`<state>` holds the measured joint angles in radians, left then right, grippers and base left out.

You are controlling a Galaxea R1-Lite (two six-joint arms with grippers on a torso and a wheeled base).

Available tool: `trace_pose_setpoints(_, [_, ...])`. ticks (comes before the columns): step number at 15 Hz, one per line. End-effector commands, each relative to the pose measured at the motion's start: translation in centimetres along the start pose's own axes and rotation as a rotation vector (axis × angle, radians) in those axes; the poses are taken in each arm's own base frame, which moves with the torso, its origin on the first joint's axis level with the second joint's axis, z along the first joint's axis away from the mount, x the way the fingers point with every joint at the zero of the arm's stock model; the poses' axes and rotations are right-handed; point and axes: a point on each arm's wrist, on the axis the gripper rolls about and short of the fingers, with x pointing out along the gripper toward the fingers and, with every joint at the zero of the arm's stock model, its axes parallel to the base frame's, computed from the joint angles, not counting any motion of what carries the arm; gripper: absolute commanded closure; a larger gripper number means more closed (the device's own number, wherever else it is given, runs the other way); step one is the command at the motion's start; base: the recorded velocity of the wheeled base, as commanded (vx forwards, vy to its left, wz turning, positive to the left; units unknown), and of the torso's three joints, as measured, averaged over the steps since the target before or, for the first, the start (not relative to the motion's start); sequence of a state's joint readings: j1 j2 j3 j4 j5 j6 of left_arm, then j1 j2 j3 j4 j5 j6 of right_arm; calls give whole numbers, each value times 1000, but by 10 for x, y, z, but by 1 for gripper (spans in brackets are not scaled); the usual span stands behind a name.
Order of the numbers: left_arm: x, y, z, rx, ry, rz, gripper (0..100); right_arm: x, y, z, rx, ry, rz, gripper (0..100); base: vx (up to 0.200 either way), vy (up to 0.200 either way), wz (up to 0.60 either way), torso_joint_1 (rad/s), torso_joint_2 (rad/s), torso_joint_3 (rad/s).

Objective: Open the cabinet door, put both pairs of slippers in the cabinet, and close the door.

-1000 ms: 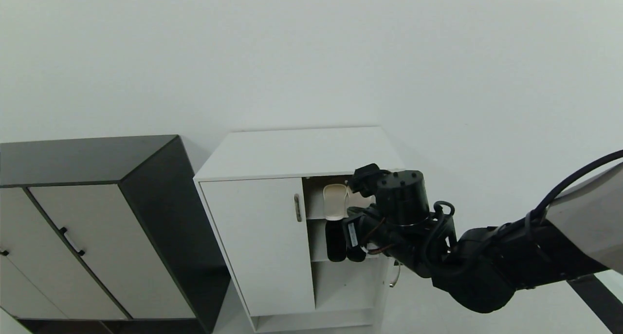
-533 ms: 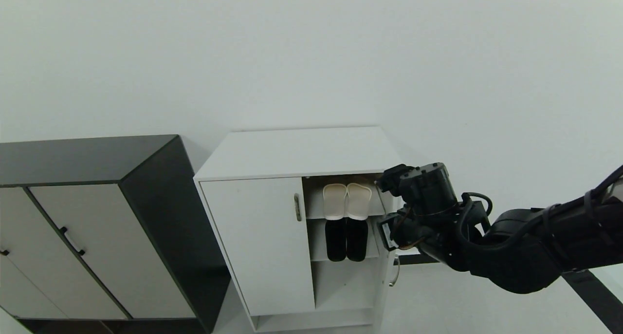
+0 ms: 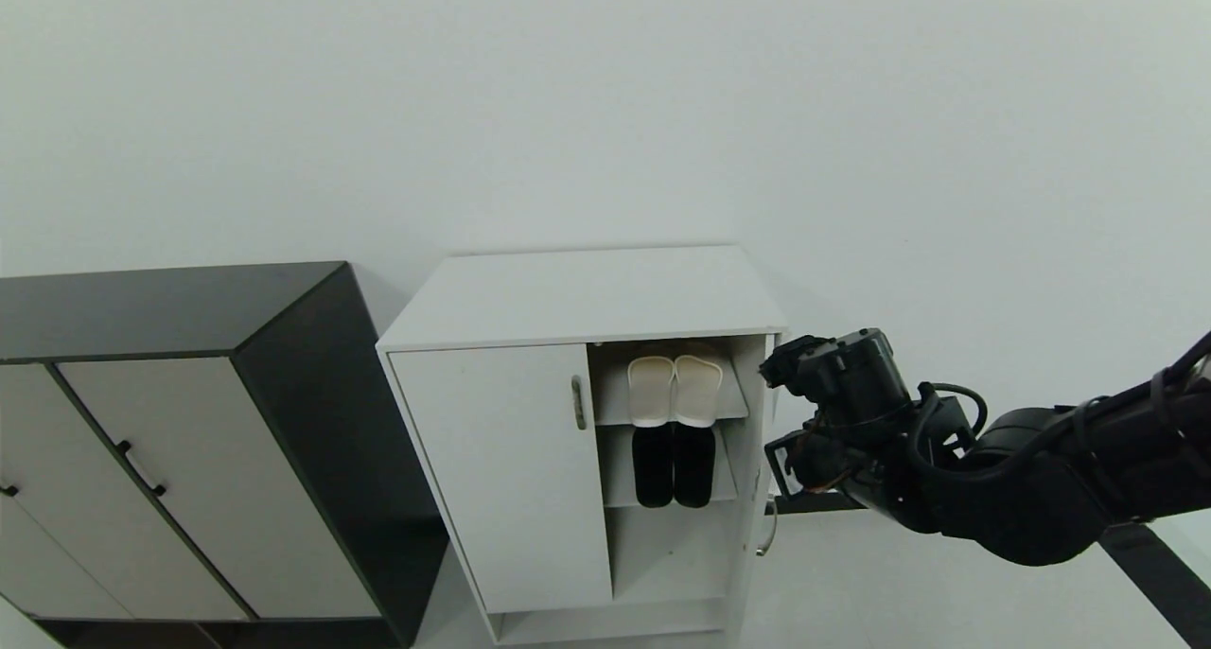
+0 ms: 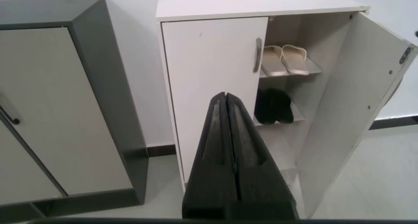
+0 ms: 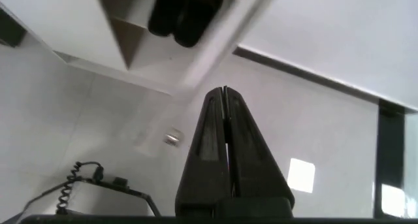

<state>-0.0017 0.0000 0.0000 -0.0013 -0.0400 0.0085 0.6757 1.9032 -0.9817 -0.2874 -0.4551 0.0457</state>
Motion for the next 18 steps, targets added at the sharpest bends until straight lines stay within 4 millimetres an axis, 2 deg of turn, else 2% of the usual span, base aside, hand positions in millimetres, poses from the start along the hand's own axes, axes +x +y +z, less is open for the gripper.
trace_pose_setpoints(1, [0,0,0,1,1,0,100,5,-1,-4,-3,16,-5,100,0,0,0,0,0,0])
trace_pose_setpoints(6, [0,0,0,1,1,0,100,30,12,-15,0,29,8,100,0,0,0,0,0,0])
trace_pose_setpoints(11, [0,0,0,1,1,0,100,71,35,-16,84,-166,129,100,0,0,0,0,0,0])
trace_pose_setpoints(13, [0,0,0,1,1,0,100,74,36,-14,106,-219,137,100,0,0,0,0,0,0])
trace_pose_setpoints(16, [0,0,0,1,1,0,100,62,38,-9,180,-286,212,100,0,0,0,0,0,0])
trace_pose_setpoints(18, [0,0,0,1,1,0,100,52,37,-20,200,-306,325,100,0,0,0,0,0,0])
